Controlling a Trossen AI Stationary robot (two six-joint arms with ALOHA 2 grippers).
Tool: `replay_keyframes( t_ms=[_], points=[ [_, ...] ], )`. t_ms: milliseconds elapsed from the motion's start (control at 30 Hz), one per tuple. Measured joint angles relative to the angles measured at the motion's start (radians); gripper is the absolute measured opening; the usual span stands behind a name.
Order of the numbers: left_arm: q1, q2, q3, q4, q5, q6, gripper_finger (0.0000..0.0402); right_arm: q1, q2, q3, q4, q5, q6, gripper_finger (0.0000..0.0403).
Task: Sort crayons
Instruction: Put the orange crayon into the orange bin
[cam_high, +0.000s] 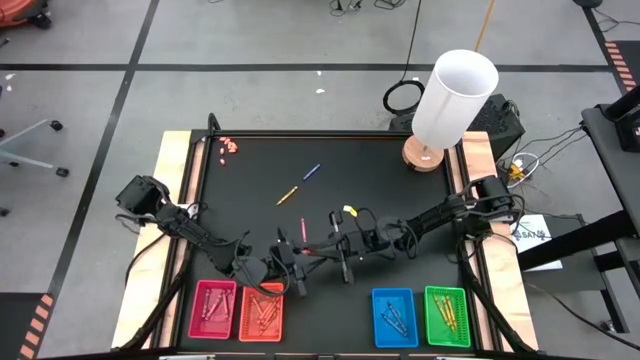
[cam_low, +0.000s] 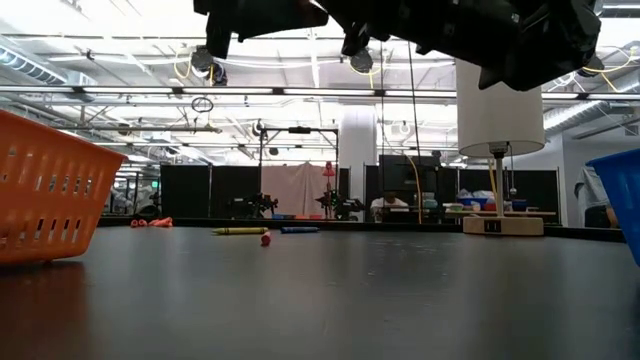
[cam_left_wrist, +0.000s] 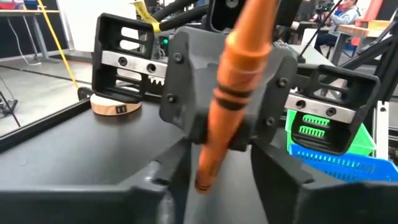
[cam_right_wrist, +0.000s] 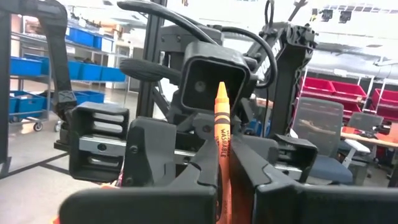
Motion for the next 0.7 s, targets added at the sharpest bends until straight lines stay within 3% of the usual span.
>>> replay_keyframes(
  t_ms=[233, 367, 700],
  points=[
    [-0.013, 0.000, 0.000, -0.024, -0.008, 0.000, 0.0056, 0.002, 0.000, 0.000, -0.023, -0.005, 0.024, 0.0006],
    [-0.034, 0.000, 0.000, -0.025, -0.036, 0.022, 0.0017, 0.001, 0.000, 0.000, -0.022, -0.006, 0.046, 0.0039],
    [-0.077, 0.000, 0.000, -0.045, -0.092, 0.018, 0.0034, -0.001, 0.000, 0.000, -0.071, -0.003, 0.136, 0.0138]
  ],
)
